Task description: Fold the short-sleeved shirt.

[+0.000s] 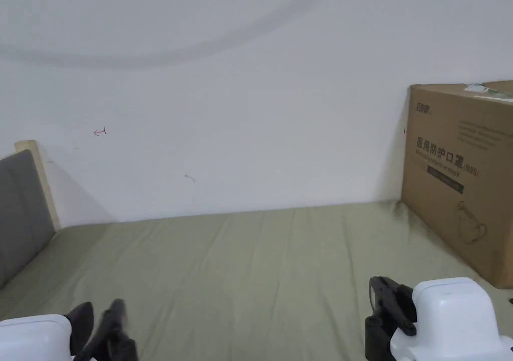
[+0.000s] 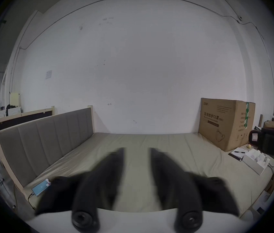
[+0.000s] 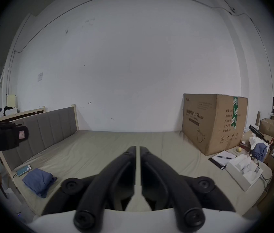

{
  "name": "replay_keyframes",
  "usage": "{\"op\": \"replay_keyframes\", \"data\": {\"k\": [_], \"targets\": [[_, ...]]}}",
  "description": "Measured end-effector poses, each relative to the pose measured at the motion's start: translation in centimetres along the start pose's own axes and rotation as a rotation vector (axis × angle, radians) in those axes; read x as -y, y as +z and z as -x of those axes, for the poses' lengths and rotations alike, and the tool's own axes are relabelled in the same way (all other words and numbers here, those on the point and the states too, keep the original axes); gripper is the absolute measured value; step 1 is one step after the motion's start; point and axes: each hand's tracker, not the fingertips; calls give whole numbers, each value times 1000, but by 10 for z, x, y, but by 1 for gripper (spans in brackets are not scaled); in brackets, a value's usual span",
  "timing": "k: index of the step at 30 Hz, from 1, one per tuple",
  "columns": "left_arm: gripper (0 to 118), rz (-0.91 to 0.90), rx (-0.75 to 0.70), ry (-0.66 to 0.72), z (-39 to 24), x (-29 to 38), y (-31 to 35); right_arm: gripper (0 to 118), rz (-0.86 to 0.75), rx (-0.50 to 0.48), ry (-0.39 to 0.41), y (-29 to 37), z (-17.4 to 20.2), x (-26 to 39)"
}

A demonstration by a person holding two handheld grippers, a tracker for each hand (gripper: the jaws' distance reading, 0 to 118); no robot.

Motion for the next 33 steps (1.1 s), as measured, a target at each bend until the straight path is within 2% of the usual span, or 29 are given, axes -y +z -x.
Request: {"op": "replay_keyframes", "data": {"k": [1,2,3,5,7,8,14,20,23,27,33], "targets": [[65,5,7,-12,-2,0,0,17,-7,-4,5,2,-1,-1],[97,15,10,-22,-6,-1,-2,32,-12,-11,14,4,-1,-3],[113,19,8,-19,-8,-2,-4,49,-12,-10,22,5,1,-4],[115,-10,-13,15,-13,-5,-1,88,-12,-2,32,6,2,-5],[115,-27,14,24,-15,-10,1,109,-15,-3,31,7,3,-5],[115,-33,19,29,-15,-13,0,113,-11,-5,28,8,2,-6],[115,23,-16,62,-16,-26,-8,118,-13,30,33,10,1,-9],[115,77,-8,117,-12,-23,-6,118,2,25,-16,6,-7,-11],[115,78,-47,84,-14,-18,-7,118,8,57,-14,3,-9,-10],[115,56,-49,40,-17,-15,1,118,22,50,-29,3,-10,-10],[115,78,-45,8,-24,-17,5,117,41,69,5,-1,-6,-7]]}}
